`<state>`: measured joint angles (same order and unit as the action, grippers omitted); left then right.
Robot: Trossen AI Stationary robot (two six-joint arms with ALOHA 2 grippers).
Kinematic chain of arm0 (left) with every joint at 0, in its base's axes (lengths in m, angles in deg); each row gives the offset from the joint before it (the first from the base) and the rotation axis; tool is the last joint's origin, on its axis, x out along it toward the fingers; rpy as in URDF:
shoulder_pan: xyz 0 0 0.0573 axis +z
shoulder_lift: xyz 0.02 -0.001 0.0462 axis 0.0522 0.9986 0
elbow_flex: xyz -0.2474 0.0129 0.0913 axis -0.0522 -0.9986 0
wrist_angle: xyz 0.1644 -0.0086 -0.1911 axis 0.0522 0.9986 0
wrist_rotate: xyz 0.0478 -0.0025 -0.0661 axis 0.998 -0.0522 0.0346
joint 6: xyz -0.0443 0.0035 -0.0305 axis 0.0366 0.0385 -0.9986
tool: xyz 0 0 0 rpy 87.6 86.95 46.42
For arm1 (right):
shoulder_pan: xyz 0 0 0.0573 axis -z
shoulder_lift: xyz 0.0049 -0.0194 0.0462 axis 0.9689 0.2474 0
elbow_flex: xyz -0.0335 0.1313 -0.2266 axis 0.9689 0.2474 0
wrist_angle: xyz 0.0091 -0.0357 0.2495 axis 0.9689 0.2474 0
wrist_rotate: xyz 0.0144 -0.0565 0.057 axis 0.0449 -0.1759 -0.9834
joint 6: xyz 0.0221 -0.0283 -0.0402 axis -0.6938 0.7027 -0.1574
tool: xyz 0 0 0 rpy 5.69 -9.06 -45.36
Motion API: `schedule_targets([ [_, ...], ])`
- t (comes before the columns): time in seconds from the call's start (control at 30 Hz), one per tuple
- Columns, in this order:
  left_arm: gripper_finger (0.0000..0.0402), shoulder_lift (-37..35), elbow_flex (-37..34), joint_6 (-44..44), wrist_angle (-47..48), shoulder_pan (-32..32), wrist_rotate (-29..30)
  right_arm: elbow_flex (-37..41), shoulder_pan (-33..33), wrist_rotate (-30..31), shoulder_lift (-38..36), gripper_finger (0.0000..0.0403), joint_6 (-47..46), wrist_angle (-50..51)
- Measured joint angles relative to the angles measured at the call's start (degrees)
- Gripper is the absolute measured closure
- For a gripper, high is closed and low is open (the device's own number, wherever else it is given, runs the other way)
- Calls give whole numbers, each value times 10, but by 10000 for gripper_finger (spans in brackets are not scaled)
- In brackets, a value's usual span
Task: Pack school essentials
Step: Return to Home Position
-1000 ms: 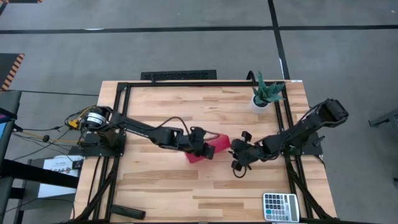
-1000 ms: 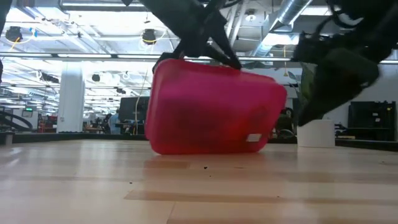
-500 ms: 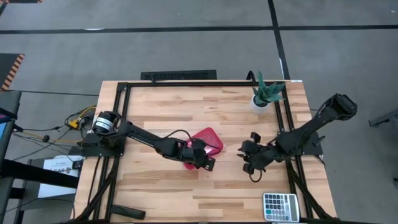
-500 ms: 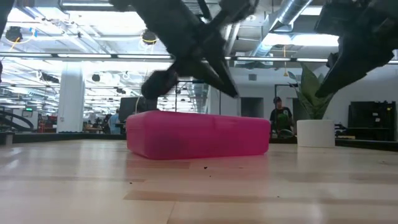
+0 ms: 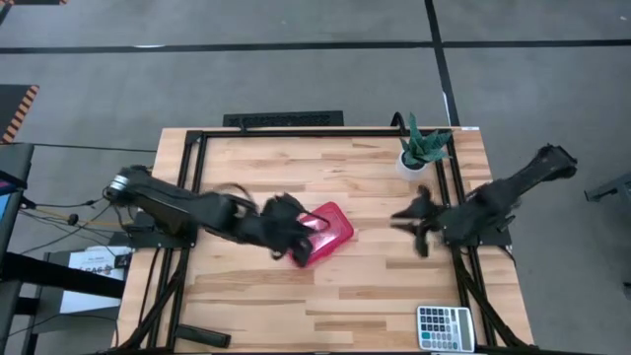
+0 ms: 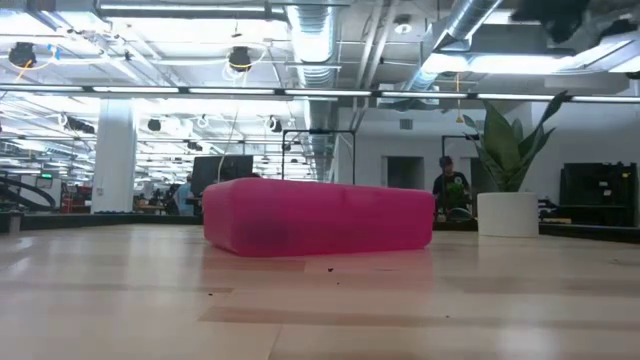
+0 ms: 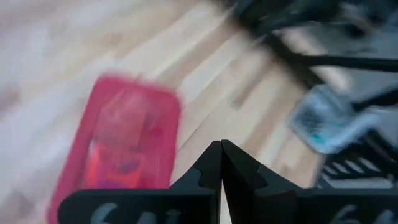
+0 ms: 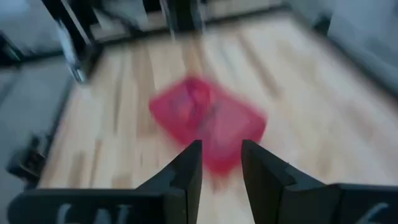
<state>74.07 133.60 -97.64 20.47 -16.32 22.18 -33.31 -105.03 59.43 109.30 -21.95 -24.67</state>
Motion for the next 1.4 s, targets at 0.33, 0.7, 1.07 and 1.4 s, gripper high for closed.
schedule_targets([
  [0.33,401,-187,9,213,-35,-12,76,-14,3,68,-365,281,130,69],
  [0.7,401,-414,-310,158,-124,-26,78,36,15,101,-466,281,125,92],
  [1.07,401,-717,-700,149,-385,-27,-17,79,52,228,-475,281,27,92],
  [1.4,401,-944,-826,212,-391,-28,-94,169,63,215,-472,281,69,-72],
])
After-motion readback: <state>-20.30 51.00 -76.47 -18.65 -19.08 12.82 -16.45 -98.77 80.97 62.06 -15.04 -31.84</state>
